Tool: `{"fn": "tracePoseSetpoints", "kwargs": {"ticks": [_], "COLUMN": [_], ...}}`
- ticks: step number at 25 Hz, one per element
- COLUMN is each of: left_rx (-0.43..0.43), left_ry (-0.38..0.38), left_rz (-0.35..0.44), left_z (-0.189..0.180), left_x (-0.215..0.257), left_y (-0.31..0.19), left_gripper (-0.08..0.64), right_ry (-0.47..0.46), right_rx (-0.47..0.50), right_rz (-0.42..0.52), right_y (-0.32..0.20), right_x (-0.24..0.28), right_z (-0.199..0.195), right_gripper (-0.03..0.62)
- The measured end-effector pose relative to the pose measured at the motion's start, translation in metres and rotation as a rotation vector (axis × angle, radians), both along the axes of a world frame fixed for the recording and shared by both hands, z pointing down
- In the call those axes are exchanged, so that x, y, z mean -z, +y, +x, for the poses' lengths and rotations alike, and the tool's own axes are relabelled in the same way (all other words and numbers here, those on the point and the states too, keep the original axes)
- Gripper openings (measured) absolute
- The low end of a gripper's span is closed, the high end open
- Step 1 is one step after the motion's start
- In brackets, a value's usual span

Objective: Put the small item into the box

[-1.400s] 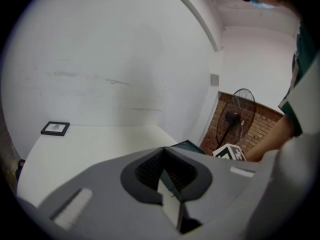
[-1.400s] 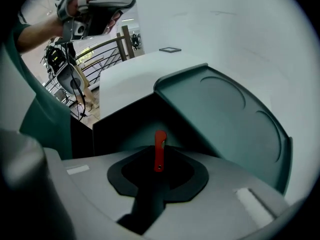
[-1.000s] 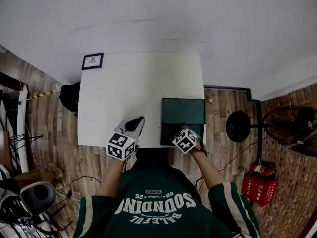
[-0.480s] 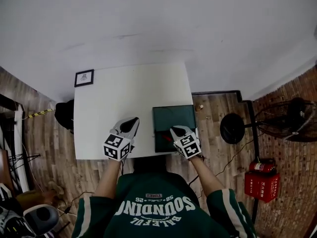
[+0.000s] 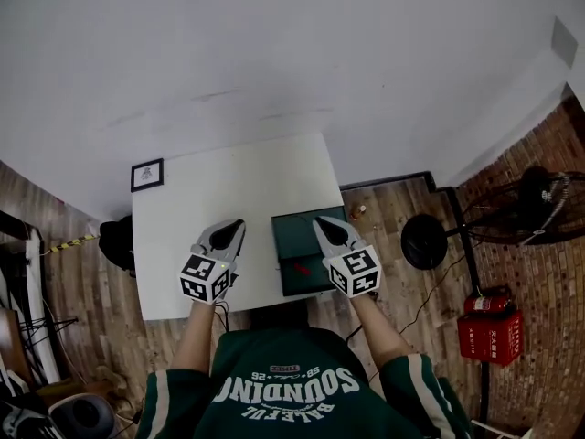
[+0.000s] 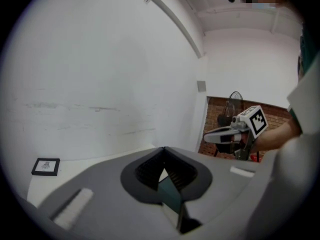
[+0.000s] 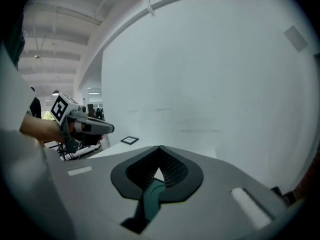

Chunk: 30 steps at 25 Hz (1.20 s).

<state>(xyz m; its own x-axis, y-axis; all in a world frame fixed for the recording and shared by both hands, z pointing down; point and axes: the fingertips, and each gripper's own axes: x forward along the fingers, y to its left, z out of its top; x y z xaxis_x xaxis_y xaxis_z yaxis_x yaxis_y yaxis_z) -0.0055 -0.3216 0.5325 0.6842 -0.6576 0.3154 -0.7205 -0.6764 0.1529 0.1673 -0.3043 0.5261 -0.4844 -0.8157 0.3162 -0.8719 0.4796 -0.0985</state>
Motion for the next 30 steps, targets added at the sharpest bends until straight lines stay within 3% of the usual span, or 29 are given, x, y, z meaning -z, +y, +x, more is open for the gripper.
{"fn": "tracePoseSetpoints", "kwargs": {"ticks": [5, 9, 30], "left_rx": [0.019, 0.025, 0.042], "left_ry": [0.004, -0.010, 0.018], "left_rz": [0.041, 0.075, 0.091], "left_z": [-0.011, -0.010, -0.007], "left_x": [0.016, 0.016, 0.016], "left_y": [-0.012, -0.011, -0.001], "left_gripper": [0.051, 0.051, 0.051], "right_ry": [0.010, 0.024, 0.000], "right_rx": [-0.028, -0.028, -0.019], "right_rz": [0.110, 0.137, 0.074], "right_y": [-0.001, 0.001, 0.006], "right_x": [0.035, 0.042, 0.022], "right_z": [0.004, 0.004, 0.007], "right_gripper": [0.002, 0.002, 0.002]}}
